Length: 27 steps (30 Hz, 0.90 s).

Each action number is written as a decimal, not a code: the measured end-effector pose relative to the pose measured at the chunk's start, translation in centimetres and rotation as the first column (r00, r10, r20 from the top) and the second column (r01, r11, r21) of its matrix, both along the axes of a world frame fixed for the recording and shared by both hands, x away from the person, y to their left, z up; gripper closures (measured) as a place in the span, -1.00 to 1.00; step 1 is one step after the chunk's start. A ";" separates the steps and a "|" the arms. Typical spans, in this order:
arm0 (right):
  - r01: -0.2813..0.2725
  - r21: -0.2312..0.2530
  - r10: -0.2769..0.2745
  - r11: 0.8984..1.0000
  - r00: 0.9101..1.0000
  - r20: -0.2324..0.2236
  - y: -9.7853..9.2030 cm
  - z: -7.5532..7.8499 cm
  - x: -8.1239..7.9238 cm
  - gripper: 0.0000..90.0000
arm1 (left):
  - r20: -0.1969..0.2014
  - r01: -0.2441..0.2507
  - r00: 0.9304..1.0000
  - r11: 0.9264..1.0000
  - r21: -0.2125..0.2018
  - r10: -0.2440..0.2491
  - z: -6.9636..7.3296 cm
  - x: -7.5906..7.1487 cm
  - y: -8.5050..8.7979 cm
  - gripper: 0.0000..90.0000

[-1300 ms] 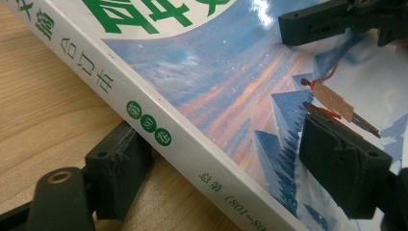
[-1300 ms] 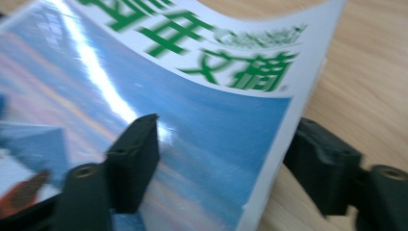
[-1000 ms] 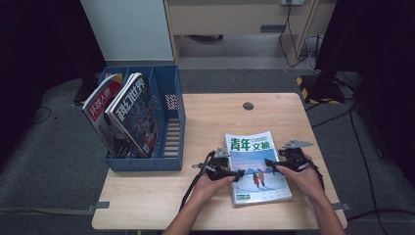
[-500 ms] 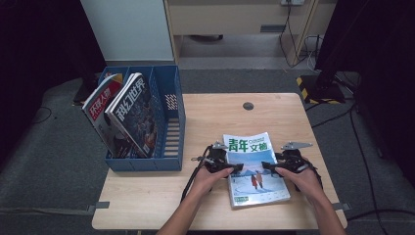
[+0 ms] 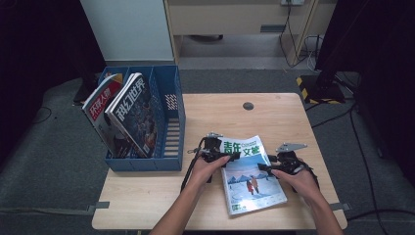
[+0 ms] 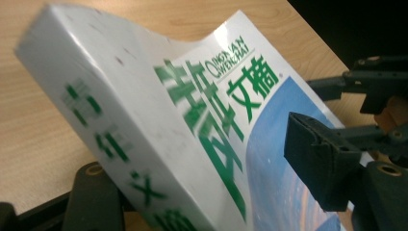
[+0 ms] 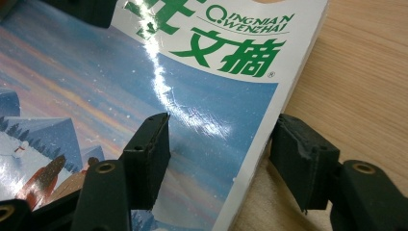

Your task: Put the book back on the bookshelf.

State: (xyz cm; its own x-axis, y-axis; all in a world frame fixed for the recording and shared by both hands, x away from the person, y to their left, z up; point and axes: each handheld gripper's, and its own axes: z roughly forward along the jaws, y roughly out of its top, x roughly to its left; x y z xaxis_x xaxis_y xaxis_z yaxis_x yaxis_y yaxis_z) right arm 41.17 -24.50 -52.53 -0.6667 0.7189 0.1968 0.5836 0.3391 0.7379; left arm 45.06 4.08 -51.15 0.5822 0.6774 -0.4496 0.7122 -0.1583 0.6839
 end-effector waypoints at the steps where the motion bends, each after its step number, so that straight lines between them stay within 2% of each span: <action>1: 0.000 0.002 0.000 1.000 1.000 -0.005 0.1 0.0 -0.1 -0.09 | 0.002 0.003 1.000 1.000 0.007 -0.003 0.2 0.1 0.0 -0.27; 4: -0.009 0.002 0.009 1.000 1.000 0.003 0.1 0.1 -0.2 0.00 | 0.006 -0.003 1.000 1.000 0.018 0.002 0.6 0.4 -0.1 -0.22; 9: -0.021 0.020 0.022 1.000 1.000 -0.006 0.0 0.1 -0.2 0.05 | 0.005 -0.004 1.000 1.000 0.024 0.004 0.8 0.8 0.1 -0.10; 12: -0.023 0.034 0.024 0.999 1.000 -0.011 -0.1 -0.1 -0.2 0.06 | -0.008 0.008 1.000 1.000 0.026 -0.008 0.9 1.0 0.2 0.02; 16: -0.034 0.034 0.034 0.999 0.999 -0.004 0.0 -0.1 -0.2 0.06 | -0.034 -0.009 0.999 1.000 0.007 0.009 1.1 1.2 0.4 0.17; 18: -0.033 0.045 0.034 0.998 0.999 -0.021 -0.1 -0.2 -0.2 0.04 | -0.042 -0.017 0.999 1.000 0.001 0.017 1.2 1.2 0.5 0.23; 20: -0.029 0.049 0.030 0.998 0.999 -0.027 -0.2 -0.3 0.1 -0.04 | -0.037 -0.019 0.999 1.000 0.001 0.019 1.3 1.2 0.6 0.27; 24: -0.003 0.047 0.004 0.999 1.000 -0.024 0.5 -0.7 0.5 -0.38 | -0.016 -0.004 1.000 1.000 0.005 0.004 1.9 1.0 0.5 0.32; 27: 0.005 0.047 -0.004 0.999 1.000 -0.030 1.0 -0.8 0.7 -0.45 | -0.006 0.019 1.000 1.000 0.017 -0.019 2.4 0.9 0.2 0.32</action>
State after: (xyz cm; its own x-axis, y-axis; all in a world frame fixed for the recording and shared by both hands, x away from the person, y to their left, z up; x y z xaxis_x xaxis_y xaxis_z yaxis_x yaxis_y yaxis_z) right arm 41.85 -23.54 -53.38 -0.6567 0.7115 0.2501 0.6068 0.3016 0.7354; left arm 45.95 4.32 -48.71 0.5922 0.6740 -0.4416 0.7130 -0.1831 0.6768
